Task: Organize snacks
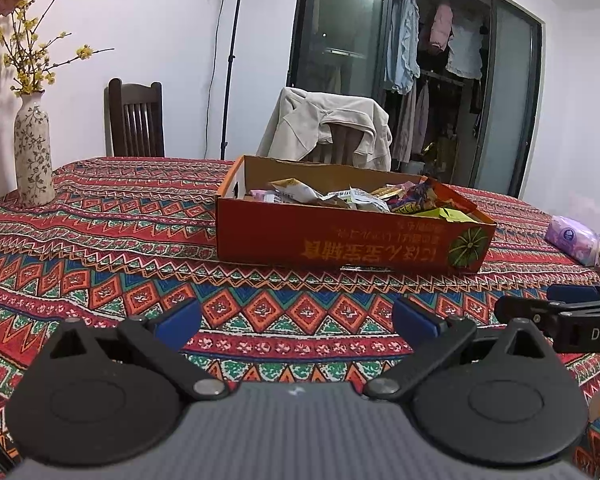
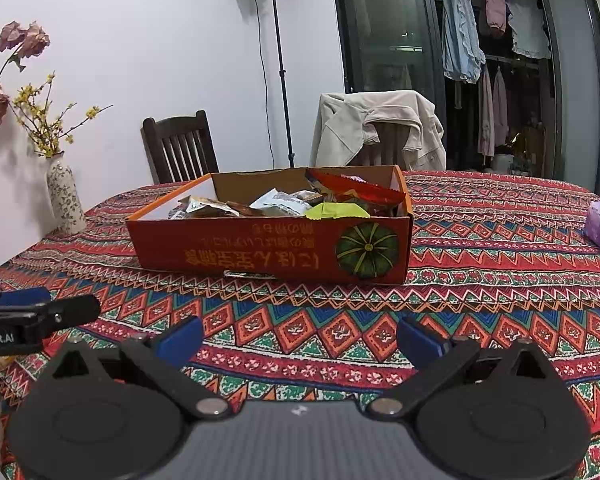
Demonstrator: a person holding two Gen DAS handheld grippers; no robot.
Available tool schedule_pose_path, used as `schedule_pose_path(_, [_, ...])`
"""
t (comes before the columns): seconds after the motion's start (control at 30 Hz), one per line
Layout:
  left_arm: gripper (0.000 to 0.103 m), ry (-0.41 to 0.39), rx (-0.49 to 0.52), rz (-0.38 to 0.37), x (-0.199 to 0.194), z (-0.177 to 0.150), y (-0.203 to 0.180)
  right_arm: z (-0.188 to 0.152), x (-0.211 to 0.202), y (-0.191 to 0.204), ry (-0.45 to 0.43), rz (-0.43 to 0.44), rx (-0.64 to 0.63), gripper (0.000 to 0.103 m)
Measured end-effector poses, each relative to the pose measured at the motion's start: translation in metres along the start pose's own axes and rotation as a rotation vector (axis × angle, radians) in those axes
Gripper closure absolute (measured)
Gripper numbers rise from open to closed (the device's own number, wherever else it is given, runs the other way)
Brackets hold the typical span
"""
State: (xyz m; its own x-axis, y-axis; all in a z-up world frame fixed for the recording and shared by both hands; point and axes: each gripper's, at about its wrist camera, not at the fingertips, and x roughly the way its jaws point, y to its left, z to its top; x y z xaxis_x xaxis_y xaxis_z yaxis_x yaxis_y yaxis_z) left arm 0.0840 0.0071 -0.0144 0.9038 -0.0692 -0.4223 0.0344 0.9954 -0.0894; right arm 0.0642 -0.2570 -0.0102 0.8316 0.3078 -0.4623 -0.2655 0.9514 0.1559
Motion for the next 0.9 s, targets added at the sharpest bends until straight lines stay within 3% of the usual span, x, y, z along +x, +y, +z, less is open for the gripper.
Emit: schedule_pose_path(0.9, [0.0, 0.028, 0.033, -0.009, -0.0016, 0.0007, -0.0067, -0.003, 0.0002, 0.0016, 0.006, -0.002, -0.001, 0.0])
